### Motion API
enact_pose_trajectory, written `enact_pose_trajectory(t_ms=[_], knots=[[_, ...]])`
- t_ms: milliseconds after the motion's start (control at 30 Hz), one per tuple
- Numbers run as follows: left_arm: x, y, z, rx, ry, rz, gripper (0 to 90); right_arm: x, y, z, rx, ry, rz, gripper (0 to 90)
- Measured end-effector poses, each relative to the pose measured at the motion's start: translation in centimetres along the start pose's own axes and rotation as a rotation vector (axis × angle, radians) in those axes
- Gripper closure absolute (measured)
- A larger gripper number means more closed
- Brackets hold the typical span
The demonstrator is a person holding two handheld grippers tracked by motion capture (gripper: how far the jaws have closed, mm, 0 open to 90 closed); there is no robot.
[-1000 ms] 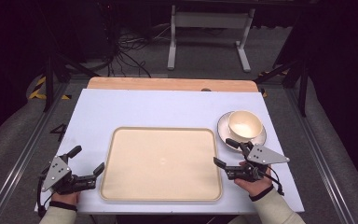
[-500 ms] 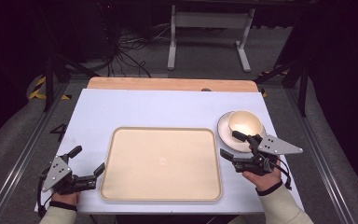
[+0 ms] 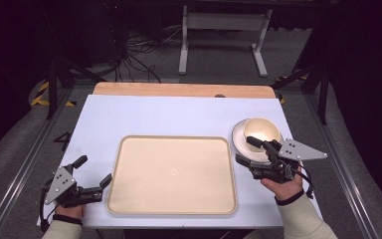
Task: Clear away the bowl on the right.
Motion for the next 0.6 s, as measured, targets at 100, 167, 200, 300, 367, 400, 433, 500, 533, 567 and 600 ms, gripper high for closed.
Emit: enact_pose_trajectory(t_ms=[100,167,200,300,367,400,433,500,533,567,600], knots=[[0.0,0.0,0.0,0.000,0.000,0.000,0.2,0.0,0.0,0.2,0.000,0.012,0.001,32.6],[0.0,0.0,0.0,0.000,0.000,0.000,0.2,-0.1,-0.1,0.4,0.008,0.005,-0.008,33.8],[0.0,0.0,0.0,0.000,-0.001,-0.002,0.2,-0.1,-0.1,0.6,0.008,0.003,-0.011,33.9],[0.0,0.0,-0.1,0.001,0.001,-0.003,0.2,-0.1,-0.2,1.2,0.004,-0.006,-0.024,34.1],[0.0,0.0,0.0,0.001,0.000,-0.003,0.2,0.2,-0.3,2.1,-0.017,-0.009,-0.026,32.8],[0.0,0.0,0.0,0.001,0.000,-0.003,0.2,0.3,-0.3,2.6,-0.030,-0.003,-0.025,32.1],[0.0,0.0,0.0,0.002,0.000,-0.003,0.2,0.3,-0.3,2.6,-0.030,-0.003,-0.025,32.1],[0.0,0.0,-0.1,0.002,0.001,-0.002,0.2,0.5,-0.3,4.0,-0.040,-0.003,-0.019,30.8],[0.0,0.0,-0.1,0.003,0.002,-0.002,0.2,0.5,-0.3,4.0,-0.040,-0.003,-0.019,30.8],[0.0,0.0,-0.1,0.003,0.002,-0.002,0.2,0.5,-0.3,4.9,-0.057,-0.003,-0.024,30.7],[0.0,0.0,-0.1,0.002,0.002,-0.002,0.2,0.5,-0.3,4.9,-0.057,-0.003,-0.024,30.7]])
Point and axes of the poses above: each handheld gripper's, and its own axes: y roughly backward along the jaws, x roughly out of its top, z roughly to its right, the point moved 5 cm from there along -y, roughly forward along the jaws, and after that the axes turned 12 degrees about -x, right-handed, at the moved point
